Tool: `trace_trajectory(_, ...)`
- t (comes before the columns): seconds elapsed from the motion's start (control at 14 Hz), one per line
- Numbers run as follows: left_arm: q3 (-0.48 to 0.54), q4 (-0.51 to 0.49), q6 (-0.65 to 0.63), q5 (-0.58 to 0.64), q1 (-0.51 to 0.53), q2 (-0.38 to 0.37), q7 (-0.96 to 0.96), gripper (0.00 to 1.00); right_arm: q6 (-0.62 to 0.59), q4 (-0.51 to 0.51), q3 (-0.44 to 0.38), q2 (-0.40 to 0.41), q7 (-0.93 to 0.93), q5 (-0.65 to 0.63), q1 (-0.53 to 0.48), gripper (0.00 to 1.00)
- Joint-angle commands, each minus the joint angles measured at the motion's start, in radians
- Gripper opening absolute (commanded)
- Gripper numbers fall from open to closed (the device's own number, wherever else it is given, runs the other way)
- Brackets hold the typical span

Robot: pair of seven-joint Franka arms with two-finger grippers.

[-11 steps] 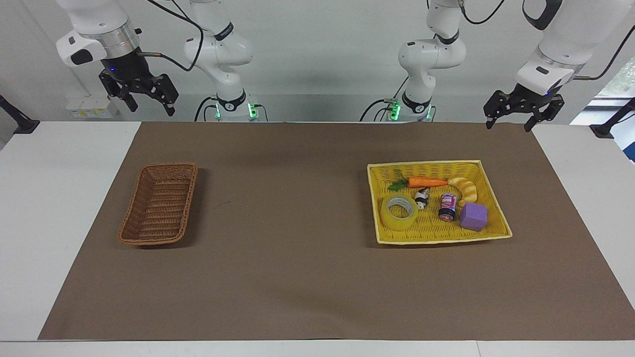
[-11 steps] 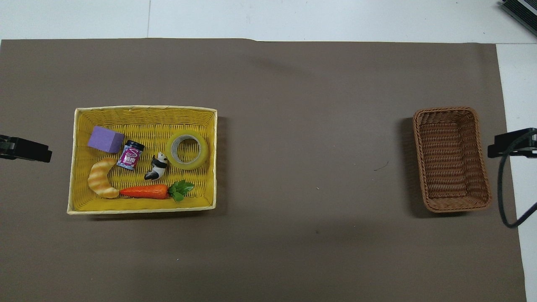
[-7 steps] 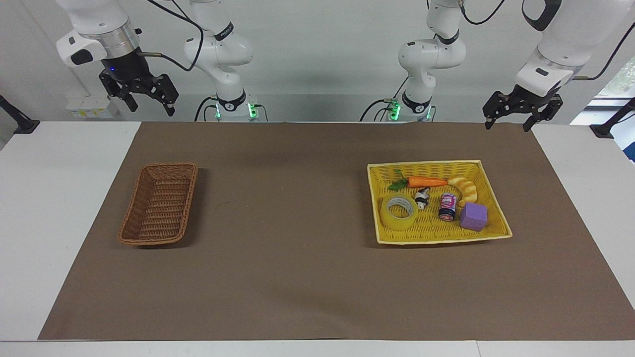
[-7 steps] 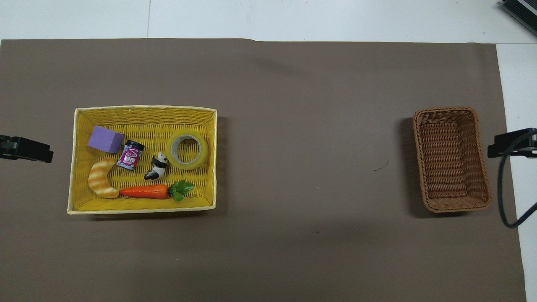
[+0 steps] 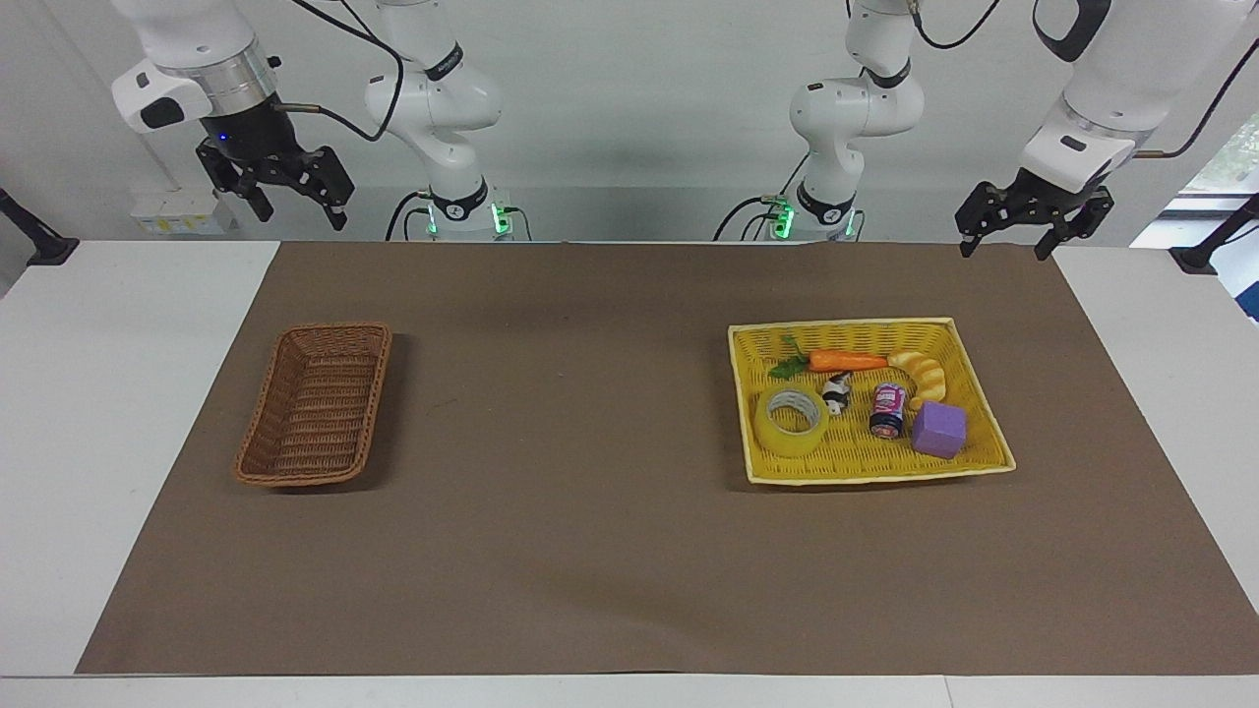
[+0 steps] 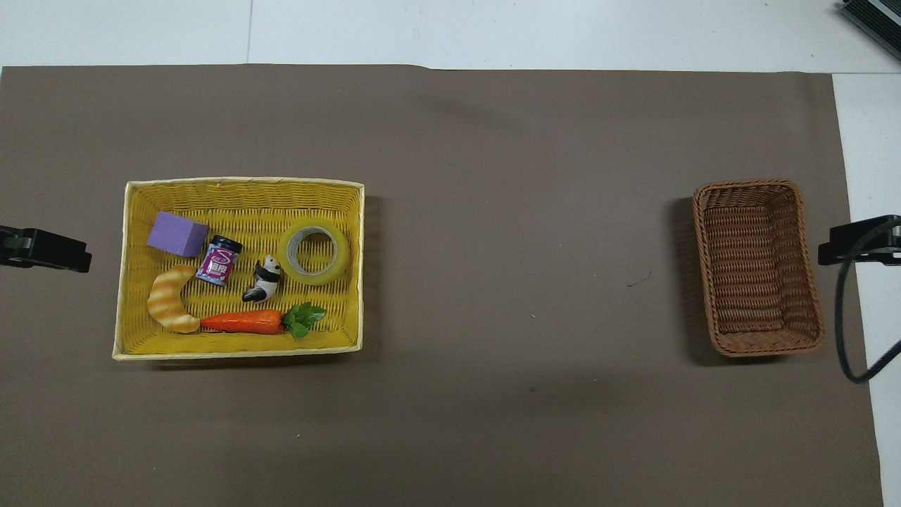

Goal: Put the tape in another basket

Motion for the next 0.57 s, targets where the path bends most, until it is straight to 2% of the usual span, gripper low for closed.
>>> trace_trajectory(0.0, 0.006, -0.009, -0.005, 0.012, -0.011, -0.01, -0.017, 1.0, -0.001, -0.016, 0.003, -0.018, -0.02, 0.022, -0.006, 1.0)
trace_trajectory(0.5, 0.004, -0.024, 0.021, 0.006, -0.024, -0.002, -0.038, 1.0, 0.001, -0.016, 0.003, -0.018, -0.019, 0.022, -0.006, 1.0)
